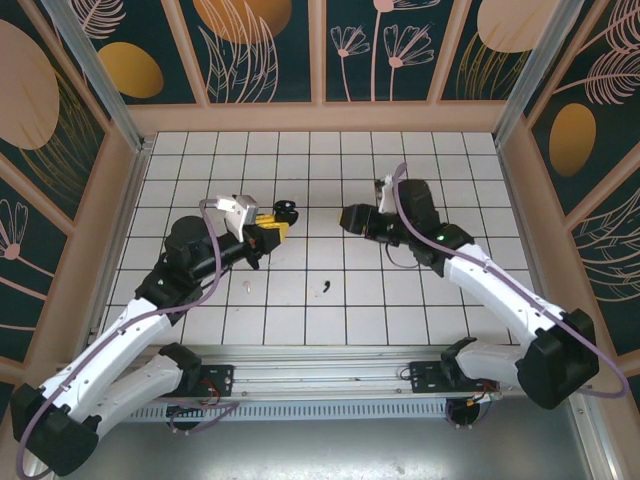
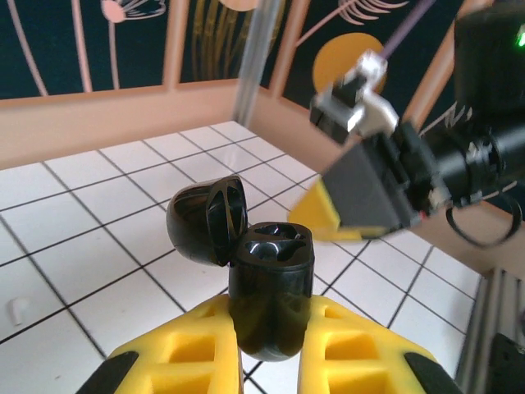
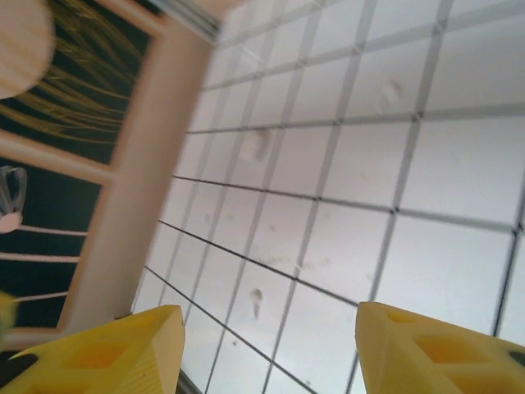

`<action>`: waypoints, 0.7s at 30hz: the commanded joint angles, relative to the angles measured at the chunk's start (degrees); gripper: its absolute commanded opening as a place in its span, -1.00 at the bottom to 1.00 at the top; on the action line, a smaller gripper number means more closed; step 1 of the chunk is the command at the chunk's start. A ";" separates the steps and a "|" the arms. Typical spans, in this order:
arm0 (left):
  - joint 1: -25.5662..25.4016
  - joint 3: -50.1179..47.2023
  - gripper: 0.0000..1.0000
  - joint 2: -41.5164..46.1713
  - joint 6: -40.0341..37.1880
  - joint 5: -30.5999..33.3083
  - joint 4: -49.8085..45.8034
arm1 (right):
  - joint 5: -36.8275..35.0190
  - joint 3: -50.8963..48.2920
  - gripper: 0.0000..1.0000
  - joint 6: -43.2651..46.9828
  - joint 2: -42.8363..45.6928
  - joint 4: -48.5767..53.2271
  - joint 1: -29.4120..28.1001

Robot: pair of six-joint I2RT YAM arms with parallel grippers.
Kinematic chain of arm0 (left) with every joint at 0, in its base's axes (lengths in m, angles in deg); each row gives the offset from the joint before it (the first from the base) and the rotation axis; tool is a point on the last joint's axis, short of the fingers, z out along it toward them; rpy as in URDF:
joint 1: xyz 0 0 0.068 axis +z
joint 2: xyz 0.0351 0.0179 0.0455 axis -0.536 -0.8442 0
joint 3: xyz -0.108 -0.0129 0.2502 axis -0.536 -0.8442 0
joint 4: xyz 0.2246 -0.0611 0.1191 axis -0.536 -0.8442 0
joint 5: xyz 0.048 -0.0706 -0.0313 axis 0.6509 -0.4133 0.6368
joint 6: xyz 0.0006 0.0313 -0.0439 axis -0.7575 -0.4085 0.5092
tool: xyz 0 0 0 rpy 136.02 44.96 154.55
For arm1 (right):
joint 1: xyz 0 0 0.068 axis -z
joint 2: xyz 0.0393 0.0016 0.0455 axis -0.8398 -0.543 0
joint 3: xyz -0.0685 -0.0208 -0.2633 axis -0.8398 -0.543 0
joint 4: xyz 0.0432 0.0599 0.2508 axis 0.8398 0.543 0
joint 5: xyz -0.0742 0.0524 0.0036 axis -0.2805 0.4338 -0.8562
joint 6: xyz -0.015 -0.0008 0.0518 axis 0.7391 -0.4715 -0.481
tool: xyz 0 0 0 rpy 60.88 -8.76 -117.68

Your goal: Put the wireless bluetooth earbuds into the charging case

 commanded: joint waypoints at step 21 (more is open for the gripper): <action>-0.18 -7.56 -1.00 5.91 -1.65 6.43 -0.45 | -13.08 -2.89 -0.58 -20.16 -19.75 3.42 -15.21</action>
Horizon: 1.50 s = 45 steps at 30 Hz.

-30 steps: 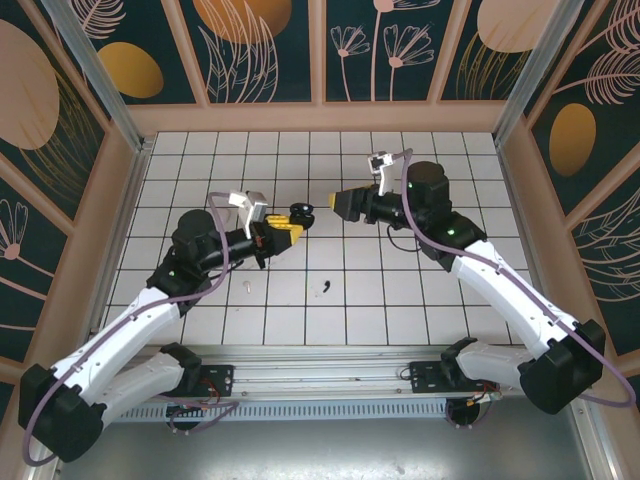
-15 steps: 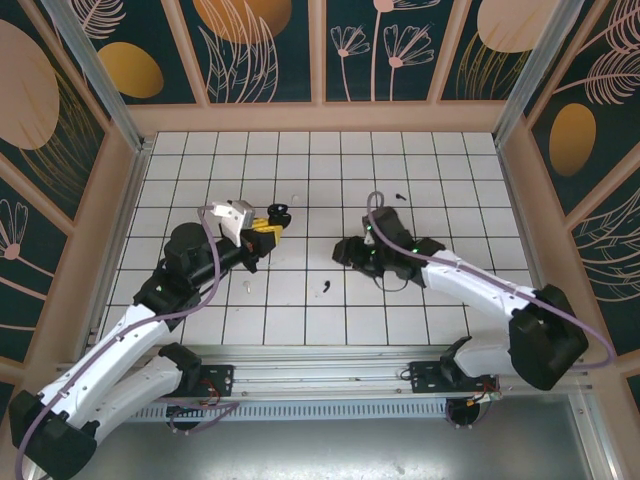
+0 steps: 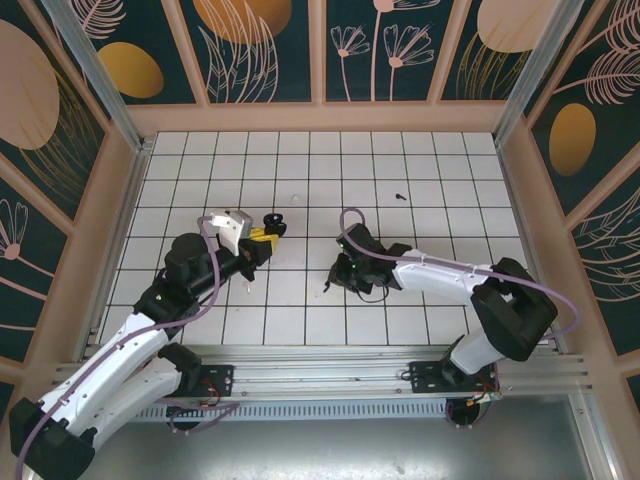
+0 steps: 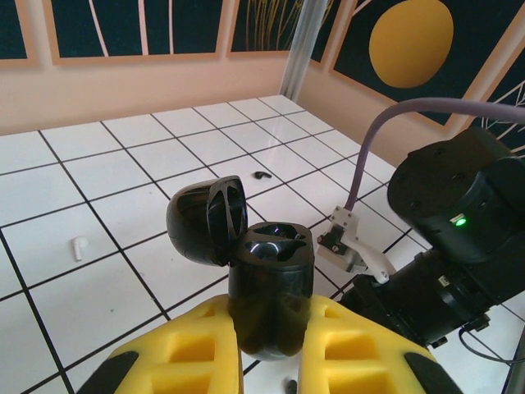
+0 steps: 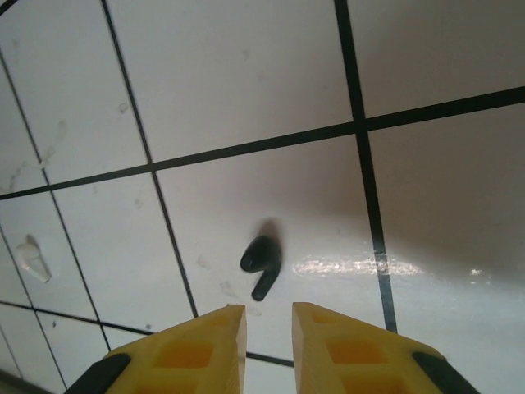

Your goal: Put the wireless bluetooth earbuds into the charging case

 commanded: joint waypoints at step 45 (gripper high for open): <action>-0.16 0.62 -1.00 -1.75 -1.11 0.22 1.18 | -5.44 15.65 -0.54 8.59 -11.37 13.10 -3.86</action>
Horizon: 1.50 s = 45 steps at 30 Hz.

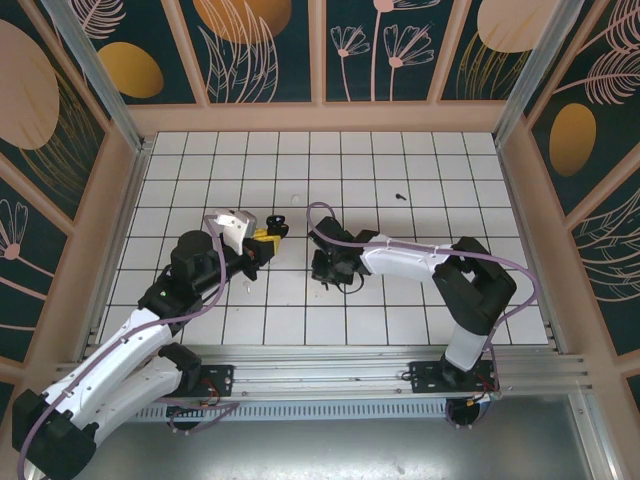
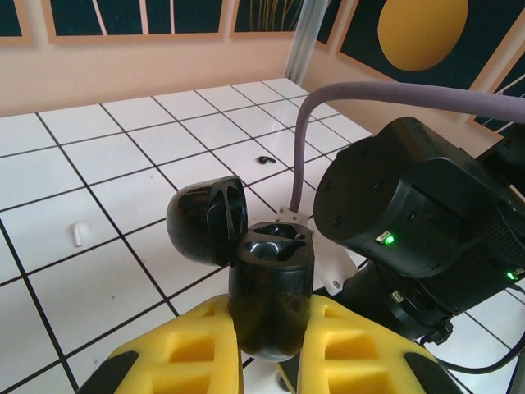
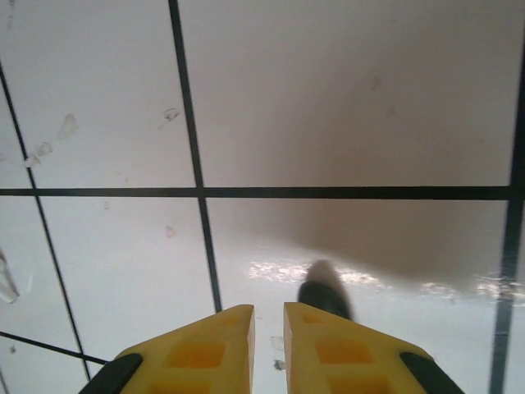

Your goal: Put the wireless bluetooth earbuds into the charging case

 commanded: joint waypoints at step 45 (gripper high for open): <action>-0.20 -0.08 -1.00 1.40 -0.84 1.10 0.24 | -8.58 11.14 -0.70 5.00 -8.45 16.39 -2.41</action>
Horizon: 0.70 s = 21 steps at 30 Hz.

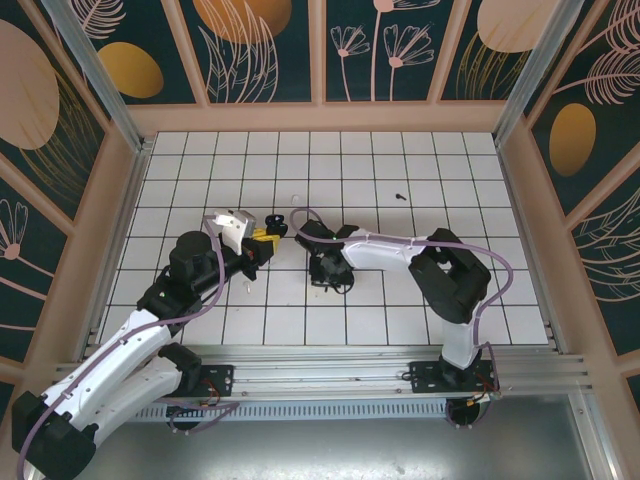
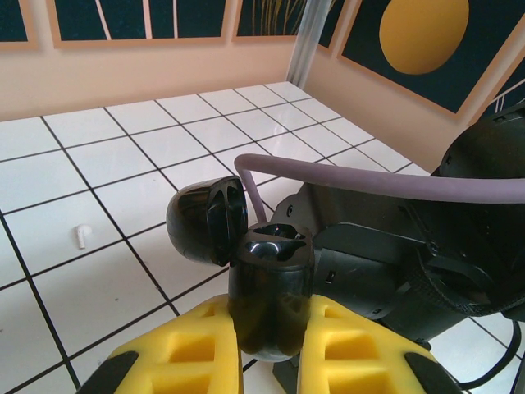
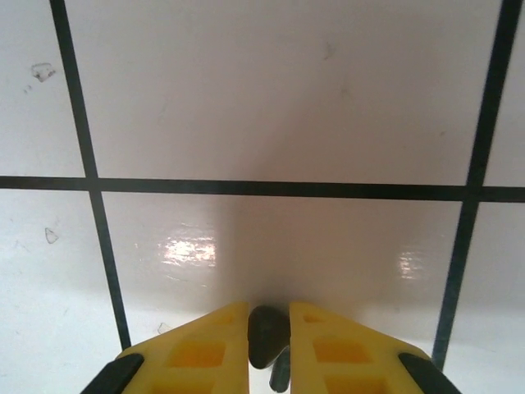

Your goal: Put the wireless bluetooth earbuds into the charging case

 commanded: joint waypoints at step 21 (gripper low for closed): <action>-0.09 0.61 -1.00 -7.58 1.34 -13.65 11.71 | -26.55 7.11 -0.78 0.81 20.39 11.49 -0.30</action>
